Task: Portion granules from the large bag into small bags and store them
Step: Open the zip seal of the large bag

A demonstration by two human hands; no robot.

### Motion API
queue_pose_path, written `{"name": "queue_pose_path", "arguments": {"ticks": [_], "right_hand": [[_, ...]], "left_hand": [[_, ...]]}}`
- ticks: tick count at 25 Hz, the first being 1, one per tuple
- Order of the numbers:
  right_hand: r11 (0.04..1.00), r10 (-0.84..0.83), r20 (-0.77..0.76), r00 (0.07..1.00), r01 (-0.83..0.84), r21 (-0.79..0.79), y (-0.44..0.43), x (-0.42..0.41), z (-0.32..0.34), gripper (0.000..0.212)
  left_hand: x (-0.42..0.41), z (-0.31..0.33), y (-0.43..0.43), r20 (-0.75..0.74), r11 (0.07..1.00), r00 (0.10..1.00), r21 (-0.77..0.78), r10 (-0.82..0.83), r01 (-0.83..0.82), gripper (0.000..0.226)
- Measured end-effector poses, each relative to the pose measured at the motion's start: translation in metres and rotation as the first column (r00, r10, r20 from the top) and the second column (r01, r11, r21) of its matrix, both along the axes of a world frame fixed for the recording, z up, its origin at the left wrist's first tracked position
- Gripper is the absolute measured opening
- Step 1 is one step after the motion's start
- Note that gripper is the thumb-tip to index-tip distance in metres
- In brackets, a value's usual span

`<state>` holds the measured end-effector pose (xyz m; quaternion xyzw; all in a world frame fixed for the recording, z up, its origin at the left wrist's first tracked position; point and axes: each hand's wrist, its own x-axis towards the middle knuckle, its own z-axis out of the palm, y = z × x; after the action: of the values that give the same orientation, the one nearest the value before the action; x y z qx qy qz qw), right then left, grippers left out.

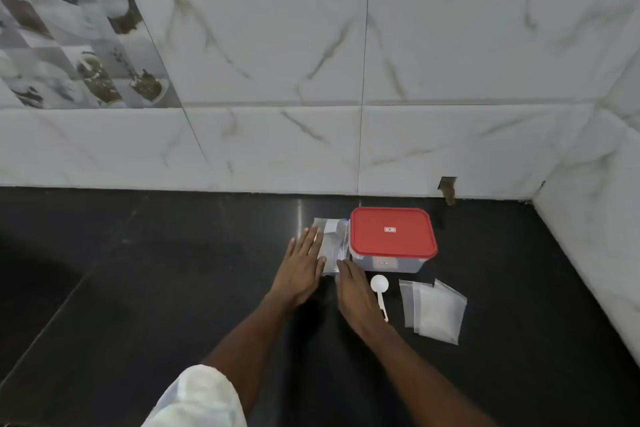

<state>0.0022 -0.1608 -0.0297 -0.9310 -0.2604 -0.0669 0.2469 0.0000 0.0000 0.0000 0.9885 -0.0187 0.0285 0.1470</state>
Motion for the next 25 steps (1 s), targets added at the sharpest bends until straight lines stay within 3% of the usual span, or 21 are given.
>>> {"name": "queue_pose_path", "arguments": {"ticks": [3,6,8,10,12,14,16,18,19,20,22,23,25], "right_hand": [[0.975,-0.118,-0.104,0.987,0.135,0.174,0.009,-0.005,-0.007,0.033],[0.972,-0.184,-0.135,0.974,0.2,0.119,0.018,-0.005,-0.014,0.042],[0.972,-0.216,-0.125,0.968,0.226,0.07,0.024,0.0,-0.016,0.045],[0.967,-0.235,-0.108,0.966,0.244,0.074,0.033,-0.001,-0.022,0.047],[0.984,-0.148,-0.066,0.987,0.154,0.086,0.04,-0.001,-0.017,0.05],[0.996,-0.045,-0.09,0.995,0.051,0.068,0.049,0.001,-0.006,0.056],[0.997,0.057,-0.125,0.991,-0.05,0.058,0.057,0.0,0.004,0.064],[0.987,0.121,-0.065,0.991,-0.113,0.113,0.061,-0.001,0.008,0.065],[0.98,0.105,-0.056,0.993,-0.094,0.174,0.062,-0.002,0.006,0.061],[0.965,0.023,-0.081,0.996,-0.001,0.264,0.062,-0.003,0.004,0.054],[0.866,-0.265,-0.236,0.935,0.338,0.368,0.062,-0.004,0.0,0.038],[0.801,-0.398,-0.315,0.862,0.494,0.339,0.062,-0.002,-0.001,0.032],[0.741,-0.531,-0.393,0.75,0.637,0.214,0.059,0.004,-0.006,0.03]], "left_hand": [[0.007,-0.025,0.001,-0.122,0.997,0.99,-0.054,-0.068,0.062,0.059],[0.011,-0.048,0.003,-0.161,0.988,0.982,-0.131,-0.097,0.076,0.061],[0.015,-0.054,0.004,-0.098,0.965,0.994,-0.263,-0.046,0.019,0.056],[0.018,-0.042,0.0,-0.055,0.825,0.99,-0.549,0.128,-0.138,0.047],[0.028,-0.019,-0.002,-0.141,0.622,0.958,-0.735,0.25,-0.27,0.045],[0.045,0.004,0.004,-0.258,0.539,0.932,-0.763,0.253,-0.357,0.051],[0.06,0.018,0.015,-0.363,0.601,0.902,-0.674,0.236,-0.429,0.061],[0.072,0.016,0.028,-0.405,0.656,0.883,-0.602,0.239,-0.454,0.039],[0.075,0.014,0.035,-0.408,0.641,0.879,-0.612,0.247,-0.464,0.025],[0.075,0.011,0.042,-0.431,0.576,0.865,-0.65,0.259,-0.496,0.016],[0.068,0.009,0.055,-0.56,0.331,0.785,-0.711,0.266,-0.62,0.014],[0.063,0.004,0.064,-0.627,0.212,0.736,-0.707,0.255,-0.675,0.012],[0.055,-0.008,0.082,-0.704,0.111,0.67,-0.665,0.237,-0.738,0.009]]}}
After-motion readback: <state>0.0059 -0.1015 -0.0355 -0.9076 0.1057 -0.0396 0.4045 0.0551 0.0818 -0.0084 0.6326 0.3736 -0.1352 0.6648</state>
